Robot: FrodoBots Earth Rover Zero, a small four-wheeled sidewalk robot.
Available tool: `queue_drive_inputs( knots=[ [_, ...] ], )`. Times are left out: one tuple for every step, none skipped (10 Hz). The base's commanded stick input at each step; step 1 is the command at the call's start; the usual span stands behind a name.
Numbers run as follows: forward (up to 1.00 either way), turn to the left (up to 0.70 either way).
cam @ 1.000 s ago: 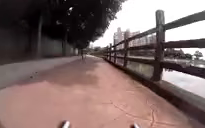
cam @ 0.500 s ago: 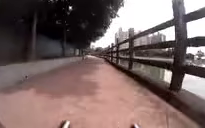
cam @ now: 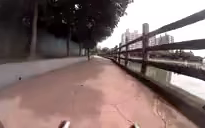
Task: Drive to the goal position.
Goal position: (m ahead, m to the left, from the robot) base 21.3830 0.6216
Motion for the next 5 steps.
queue_drive_inputs(
  knots=[
    [1.00,0.00],
    [1.00,0.00],
    [1.00,0.00],
    [1.00,0.00],
    [1.00,0.00]
  ],
)
